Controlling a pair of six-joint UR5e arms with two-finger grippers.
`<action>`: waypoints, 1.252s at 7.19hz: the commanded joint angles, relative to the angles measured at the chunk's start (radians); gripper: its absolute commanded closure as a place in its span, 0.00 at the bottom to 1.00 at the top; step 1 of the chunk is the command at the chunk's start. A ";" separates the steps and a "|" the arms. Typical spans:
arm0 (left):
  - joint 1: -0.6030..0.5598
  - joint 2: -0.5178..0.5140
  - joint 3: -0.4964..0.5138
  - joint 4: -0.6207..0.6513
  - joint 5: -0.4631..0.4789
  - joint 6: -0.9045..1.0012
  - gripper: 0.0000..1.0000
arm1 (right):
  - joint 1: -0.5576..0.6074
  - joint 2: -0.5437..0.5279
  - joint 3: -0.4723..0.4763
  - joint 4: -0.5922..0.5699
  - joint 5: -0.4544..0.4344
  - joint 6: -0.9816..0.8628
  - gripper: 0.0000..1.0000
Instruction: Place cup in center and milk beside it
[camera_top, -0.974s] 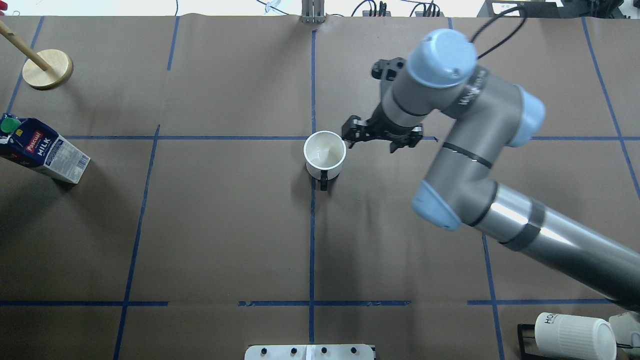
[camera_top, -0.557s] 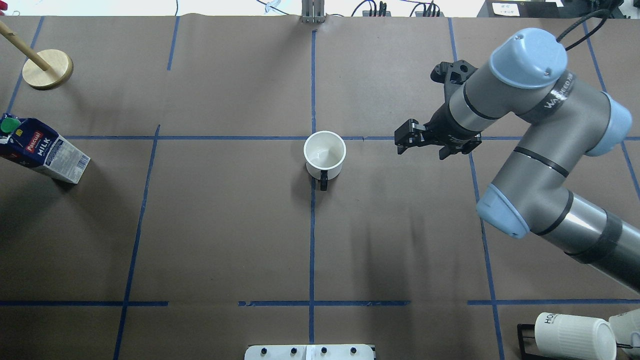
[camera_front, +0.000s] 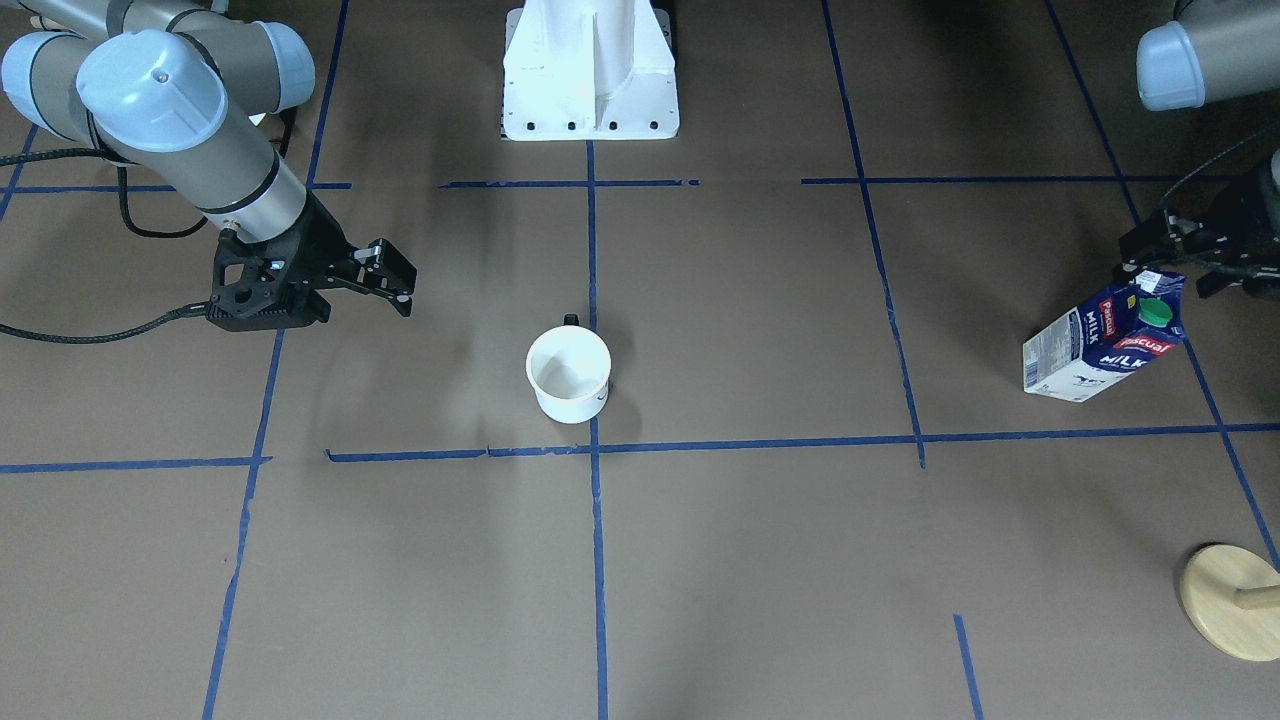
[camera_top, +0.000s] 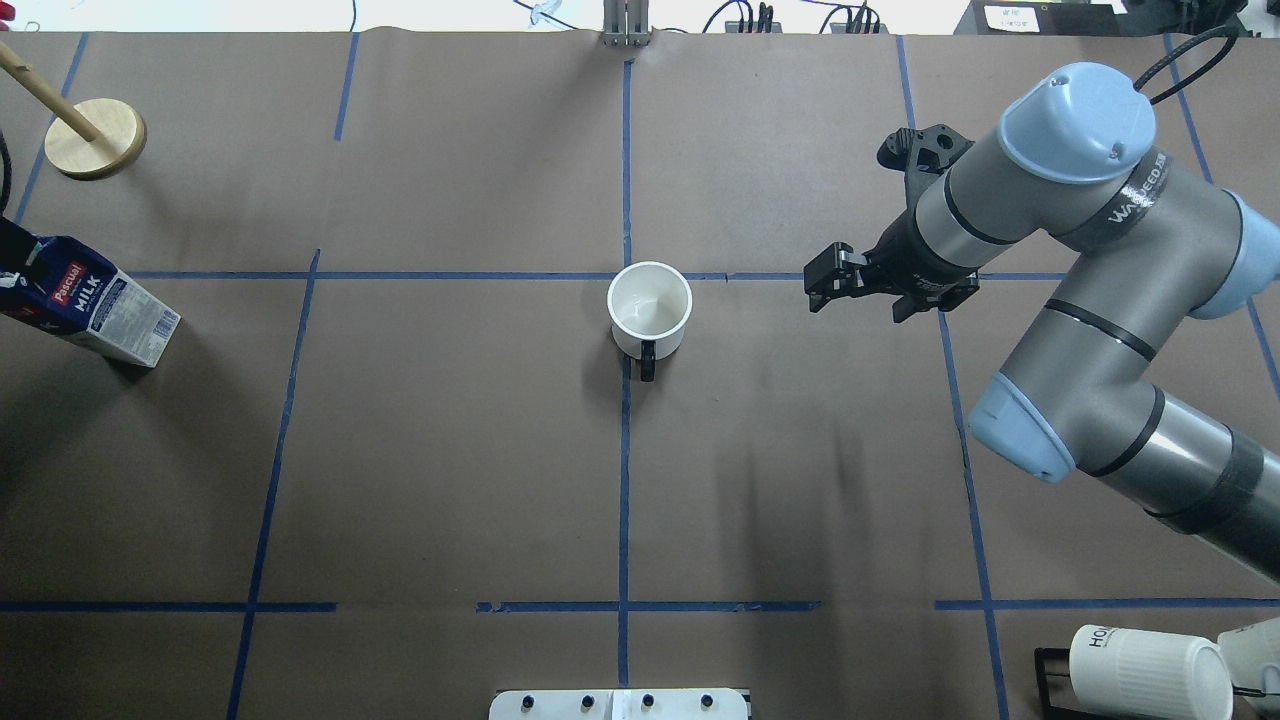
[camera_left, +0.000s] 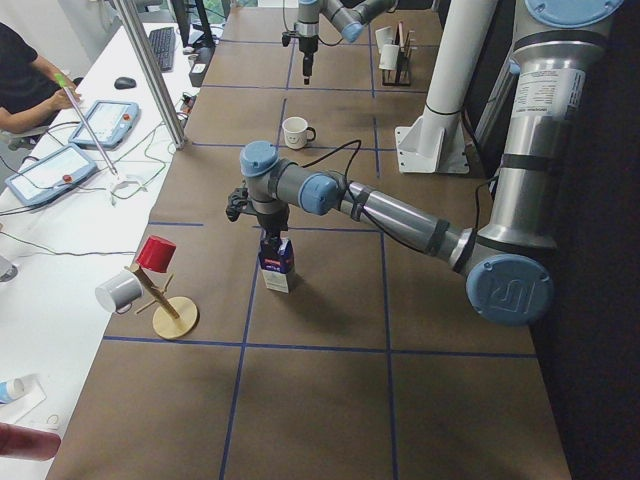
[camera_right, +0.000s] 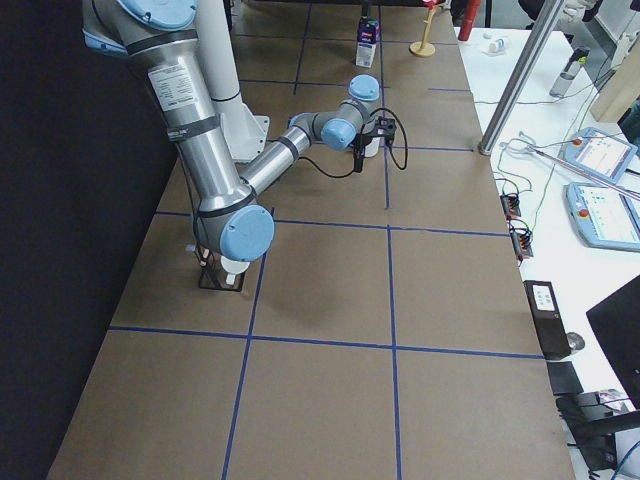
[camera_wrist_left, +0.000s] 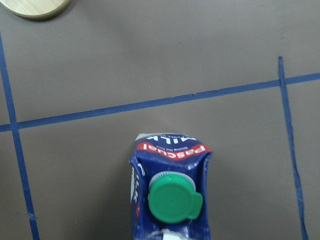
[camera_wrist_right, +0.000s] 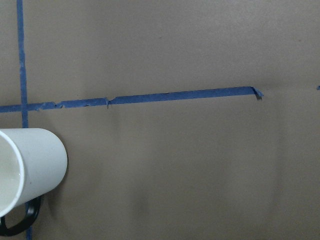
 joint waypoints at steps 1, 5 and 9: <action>0.024 -0.038 0.053 -0.002 0.005 0.001 0.00 | 0.000 -0.005 0.001 0.001 -0.004 0.000 0.00; 0.036 -0.038 0.095 -0.048 0.005 -0.002 0.71 | -0.001 0.000 0.001 0.001 -0.004 0.001 0.00; 0.036 -0.152 -0.023 -0.031 0.007 -0.330 0.83 | 0.043 -0.090 0.067 -0.001 0.007 -0.026 0.00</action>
